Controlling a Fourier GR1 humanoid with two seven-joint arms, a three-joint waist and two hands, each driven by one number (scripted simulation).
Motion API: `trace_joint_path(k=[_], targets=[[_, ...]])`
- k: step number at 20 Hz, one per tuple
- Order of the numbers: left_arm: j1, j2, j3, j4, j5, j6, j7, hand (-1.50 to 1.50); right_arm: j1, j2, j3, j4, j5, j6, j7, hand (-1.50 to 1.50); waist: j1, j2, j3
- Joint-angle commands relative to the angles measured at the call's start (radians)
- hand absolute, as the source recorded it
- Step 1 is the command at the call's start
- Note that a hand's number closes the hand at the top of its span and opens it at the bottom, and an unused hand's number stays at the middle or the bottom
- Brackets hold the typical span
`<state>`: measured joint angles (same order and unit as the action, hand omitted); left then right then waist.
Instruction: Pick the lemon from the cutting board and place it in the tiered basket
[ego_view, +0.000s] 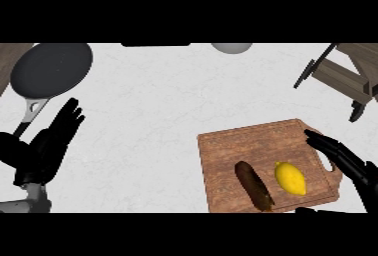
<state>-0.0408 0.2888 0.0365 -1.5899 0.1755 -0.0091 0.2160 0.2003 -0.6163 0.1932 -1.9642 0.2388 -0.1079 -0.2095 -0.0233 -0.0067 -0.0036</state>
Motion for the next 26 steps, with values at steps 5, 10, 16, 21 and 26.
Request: trace_joint_path(k=[5,10,16,21,26], targets=[[0.009,0.006,0.023,0.025,0.016,-0.019,-0.020,0.00,0.075,-0.345,0.035,-0.175,0.267,0.238,0.253,-1.50,0.006,0.002,-0.005],[-0.010,-0.021,-0.015,0.006,-0.009,-0.002,0.009,0.00,0.088,-0.387,0.095,-0.405,0.264,0.420,0.527,-1.50,0.011,0.004,0.000],[-0.071,-0.028,-0.020,-0.004,-0.039,0.008,0.056,0.00,-0.065,-0.145,0.293,-0.356,0.403,0.453,0.750,-1.50,0.029,0.007,0.003],[0.015,-0.022,0.010,-0.007,-0.031,-0.040,-0.013,0.00,-0.037,-0.081,0.289,-0.179,0.519,0.395,0.660,-1.50,0.026,0.006,0.004],[-0.013,-0.048,0.025,0.063,-0.037,-0.059,-0.062,0.00,-0.103,0.032,0.333,-0.064,0.615,0.412,0.683,-1.50,0.024,0.007,0.004]])
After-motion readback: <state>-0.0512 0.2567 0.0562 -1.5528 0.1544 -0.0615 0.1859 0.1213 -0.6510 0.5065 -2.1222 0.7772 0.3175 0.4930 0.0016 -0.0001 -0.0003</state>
